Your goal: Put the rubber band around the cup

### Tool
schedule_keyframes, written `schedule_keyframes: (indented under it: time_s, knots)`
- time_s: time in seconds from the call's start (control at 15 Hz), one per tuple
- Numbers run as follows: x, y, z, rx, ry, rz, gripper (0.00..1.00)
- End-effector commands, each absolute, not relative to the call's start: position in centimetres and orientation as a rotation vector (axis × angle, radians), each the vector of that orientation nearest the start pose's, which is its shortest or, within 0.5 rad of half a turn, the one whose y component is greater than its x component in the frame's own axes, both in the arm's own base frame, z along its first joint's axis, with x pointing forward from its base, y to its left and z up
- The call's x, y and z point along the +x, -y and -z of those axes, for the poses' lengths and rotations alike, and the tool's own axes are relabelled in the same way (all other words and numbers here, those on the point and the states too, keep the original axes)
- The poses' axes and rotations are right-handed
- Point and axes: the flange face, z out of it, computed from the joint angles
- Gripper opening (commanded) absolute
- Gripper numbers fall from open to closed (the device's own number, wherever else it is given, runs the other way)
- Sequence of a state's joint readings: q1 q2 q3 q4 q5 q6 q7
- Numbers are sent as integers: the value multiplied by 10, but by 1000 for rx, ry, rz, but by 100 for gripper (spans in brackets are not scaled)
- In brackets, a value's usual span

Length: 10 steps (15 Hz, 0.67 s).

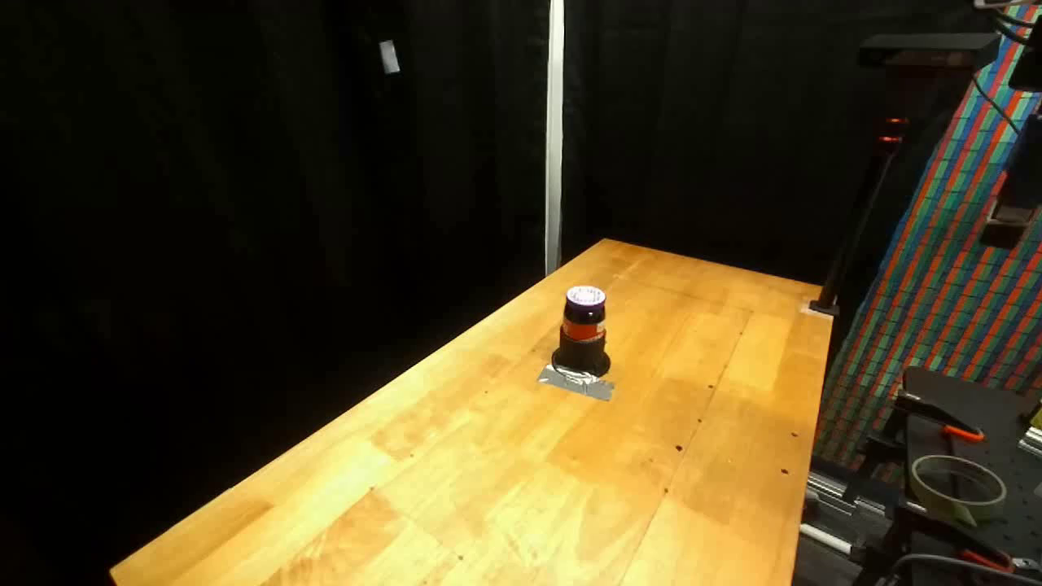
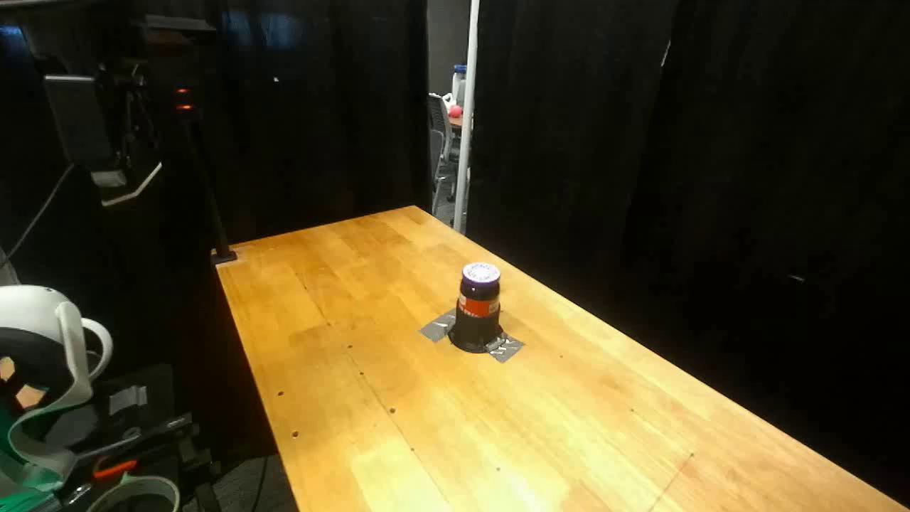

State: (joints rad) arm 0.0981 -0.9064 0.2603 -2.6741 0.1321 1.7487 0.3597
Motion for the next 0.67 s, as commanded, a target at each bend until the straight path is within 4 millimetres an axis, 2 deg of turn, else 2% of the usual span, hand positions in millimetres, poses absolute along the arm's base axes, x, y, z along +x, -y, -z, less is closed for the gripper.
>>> schedule_keyframes:
  time_s: [0.0,0.13,0.27,0.33,0.6]
  knots:
    - [263,-114,-482,-3216,-206,-11,100]
    - [263,-114,-483,-3215,-205,-5,100]
    - [282,-131,-484,-3272,-160,9,100]
    - [300,-148,-482,-3309,-155,41,100]
    - [355,-189,-478,-3366,-23,195,100]
